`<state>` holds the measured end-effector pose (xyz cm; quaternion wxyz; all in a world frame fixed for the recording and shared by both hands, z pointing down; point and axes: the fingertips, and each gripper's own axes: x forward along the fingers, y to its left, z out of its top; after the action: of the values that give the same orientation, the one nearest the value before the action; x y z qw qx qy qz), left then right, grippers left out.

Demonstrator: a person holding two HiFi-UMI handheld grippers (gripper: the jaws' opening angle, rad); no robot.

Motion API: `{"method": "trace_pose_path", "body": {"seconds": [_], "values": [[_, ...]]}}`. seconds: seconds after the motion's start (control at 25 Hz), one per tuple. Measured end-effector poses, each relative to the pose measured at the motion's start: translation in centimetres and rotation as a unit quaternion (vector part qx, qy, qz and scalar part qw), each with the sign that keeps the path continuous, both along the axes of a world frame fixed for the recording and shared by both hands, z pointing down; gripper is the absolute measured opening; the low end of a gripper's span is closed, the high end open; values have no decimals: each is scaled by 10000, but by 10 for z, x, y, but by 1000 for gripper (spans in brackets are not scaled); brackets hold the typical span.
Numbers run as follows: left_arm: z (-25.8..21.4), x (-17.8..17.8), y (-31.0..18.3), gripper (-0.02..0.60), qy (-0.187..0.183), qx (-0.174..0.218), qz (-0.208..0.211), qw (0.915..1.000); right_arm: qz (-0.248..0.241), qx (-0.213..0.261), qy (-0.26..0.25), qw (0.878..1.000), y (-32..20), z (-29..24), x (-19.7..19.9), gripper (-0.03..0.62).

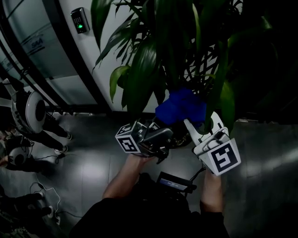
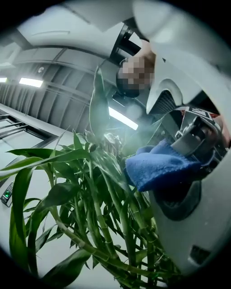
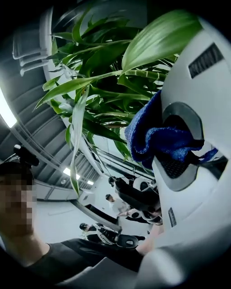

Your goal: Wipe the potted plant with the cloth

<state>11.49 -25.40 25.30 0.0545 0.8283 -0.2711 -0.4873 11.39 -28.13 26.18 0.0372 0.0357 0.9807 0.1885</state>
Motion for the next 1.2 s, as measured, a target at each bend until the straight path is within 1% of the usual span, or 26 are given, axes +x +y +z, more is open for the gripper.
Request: {"method": "trace_pose_path", "body": {"seconds": [0.2, 0.4, 0.52, 0.56, 0.64, 0.68, 0.72, 0.76, 0.84, 0.92, 0.96, 1.04, 1.2], "values": [[1, -5, 1, 449, 40, -31, -79, 10000, 12, 428, 446, 9981, 14, 26, 9, 72], [-1, -8, 3, 449, 21, 7, -158, 9999, -77, 499, 865, 9950, 22, 52, 18, 72], [-2, -7, 2, 449, 12, -26, -199, 9998, -223, 581, 962, 9934, 27, 55, 26, 72], [-1, -7, 2, 449, 19, -40, -195, 9998, -280, 511, 956, 9937, 28, 53, 30, 72], [3, -5, 2, 449, 44, -69, -169, 9998, -295, 37, 893, 9956, 28, 45, 42, 72], [6, -4, 2, 449, 58, -89, -152, 9998, -288, -187, 824, 9960, 25, 39, 49, 72], [8, -3, 1, 449, 67, -111, -138, 9998, -295, -285, 696, 9967, 22, 29, 54, 72], [10, -3, 1, 449, 72, -136, -128, 9998, -301, -283, 488, 9980, 19, 17, 58, 72], [16, -1, 0, 449, 89, -185, -114, 9997, -267, -158, -149, 9994, 13, -17, 63, 72], [20, -1, -1, 449, 129, -211, -97, 9996, -177, -24, -837, 9963, 7, -53, 63, 72], [21, -1, -1, 449, 147, -214, -90, 9996, -95, 35, -1060, 9943, 3, -65, 61, 72], [22, -2, -1, 449, 170, -207, -86, 9996, 102, 128, -1245, 9921, -6, -78, 52, 72], [19, -2, 1, 449, 159, -158, -79, 9997, 248, 138, -1313, 9909, -18, -83, 20, 72]]}}
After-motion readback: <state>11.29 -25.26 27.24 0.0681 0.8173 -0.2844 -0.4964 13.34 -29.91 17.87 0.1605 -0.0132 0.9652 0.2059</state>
